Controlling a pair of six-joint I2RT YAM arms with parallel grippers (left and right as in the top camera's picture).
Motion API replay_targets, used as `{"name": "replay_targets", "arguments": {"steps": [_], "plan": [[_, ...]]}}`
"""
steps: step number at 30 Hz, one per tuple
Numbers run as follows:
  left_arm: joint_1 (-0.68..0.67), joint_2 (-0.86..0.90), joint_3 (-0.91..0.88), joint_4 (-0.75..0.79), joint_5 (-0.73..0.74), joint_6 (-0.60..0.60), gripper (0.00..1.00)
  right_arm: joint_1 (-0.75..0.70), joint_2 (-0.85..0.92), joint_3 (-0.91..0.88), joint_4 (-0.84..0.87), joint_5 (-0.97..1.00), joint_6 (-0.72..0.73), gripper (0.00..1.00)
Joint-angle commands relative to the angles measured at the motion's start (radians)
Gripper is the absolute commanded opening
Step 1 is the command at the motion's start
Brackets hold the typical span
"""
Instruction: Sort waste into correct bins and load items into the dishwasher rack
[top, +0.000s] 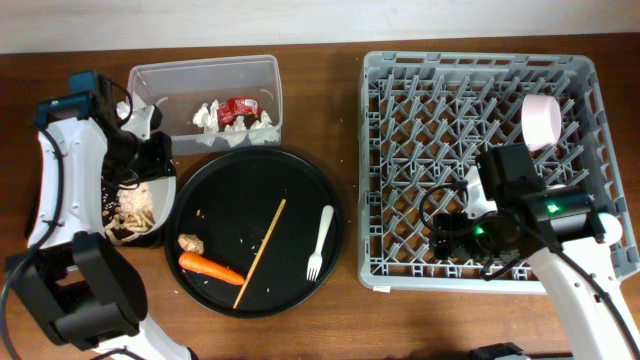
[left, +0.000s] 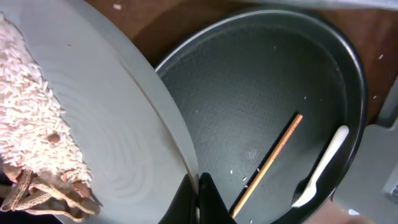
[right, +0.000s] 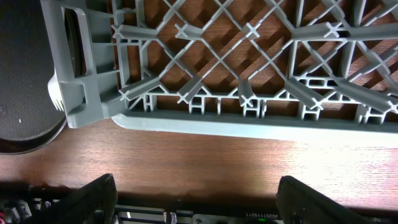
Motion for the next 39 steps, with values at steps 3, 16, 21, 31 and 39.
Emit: {"name": "replay_targets", "arguments": {"steps": [3, 16, 21, 31, 39], "plan": [[0.077, -0.036, 0.021, 0.013, 0.191, 0.097, 0.0, -0.003, -0.007, -0.004, -0.008, 0.016, 0.013, 0.86], [0.398, -0.036, 0.02, -0.063, 0.779, 0.324, 0.0, -0.003, -0.007, -0.004, -0.014, 0.016, 0.013, 0.86], [0.433, -0.036, 0.02, -0.092, 0.814, 0.356, 0.0, -0.003, -0.007, -0.004, -0.014, 0.016, 0.013, 0.86], [0.43, -0.032, 0.02, -0.217, 0.813, 0.394, 0.01, -0.003, -0.007, -0.004, -0.016, 0.016, 0.013, 0.86], [-0.022, -0.032, 0.02, -0.22, 0.584, 0.393, 0.01, -0.003, -0.007, -0.004, -0.026, 0.012, 0.013, 0.86]]}}
